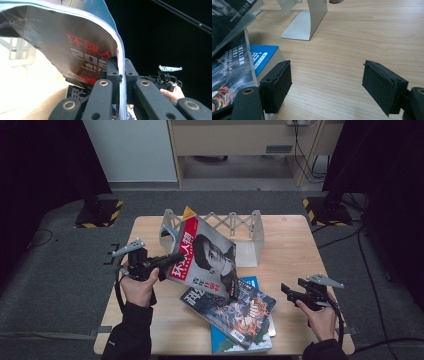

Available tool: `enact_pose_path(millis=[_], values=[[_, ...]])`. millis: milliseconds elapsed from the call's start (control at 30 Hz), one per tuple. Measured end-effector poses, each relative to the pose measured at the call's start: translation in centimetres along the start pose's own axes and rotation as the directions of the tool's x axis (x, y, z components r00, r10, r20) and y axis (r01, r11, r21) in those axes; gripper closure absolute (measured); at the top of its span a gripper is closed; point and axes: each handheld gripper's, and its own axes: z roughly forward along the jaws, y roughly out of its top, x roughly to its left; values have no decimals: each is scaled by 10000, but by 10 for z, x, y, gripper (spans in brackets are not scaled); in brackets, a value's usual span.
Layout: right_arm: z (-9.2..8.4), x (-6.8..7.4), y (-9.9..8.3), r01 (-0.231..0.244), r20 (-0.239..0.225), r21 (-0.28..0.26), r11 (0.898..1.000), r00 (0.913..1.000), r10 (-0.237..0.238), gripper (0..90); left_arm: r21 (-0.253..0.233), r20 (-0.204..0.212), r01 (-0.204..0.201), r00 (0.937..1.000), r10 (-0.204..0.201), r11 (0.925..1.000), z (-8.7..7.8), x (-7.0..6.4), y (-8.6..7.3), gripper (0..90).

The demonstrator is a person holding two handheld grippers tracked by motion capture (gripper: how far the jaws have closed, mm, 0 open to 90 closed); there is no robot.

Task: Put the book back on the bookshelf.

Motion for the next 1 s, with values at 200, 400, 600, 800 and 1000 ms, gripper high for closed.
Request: enact_pose_path(millis=[200, 400, 600, 800, 1000], values=[[1, -1, 0, 34, 28, 49, 10000, 10000, -34, 235, -298, 90, 95, 9999, -93, 9995, -16, 4, 4, 865], [1, -1, -1, 8, 69, 95, 10000, 10000, -9, 235, -546, -102, 80, 9999, -85, 9985, -39, 9, 10, 865], [1, -3, -1, -40, 116, 138, 9999, 9999, 38, 234, -726, -433, 58, 9990, -89, 9973, -61, 17, 15, 865], [2, -4, -2, 7, 161, 201, 9998, 9999, -10, 234, -760, -720, 104, 9973, -159, 9971, -80, 23, 23, 865], [2, -4, -2, -9, 179, 233, 9997, 9998, 5, 234, -690, -814, -32, 9967, -24, 9976, -88, 26, 32, 865]])
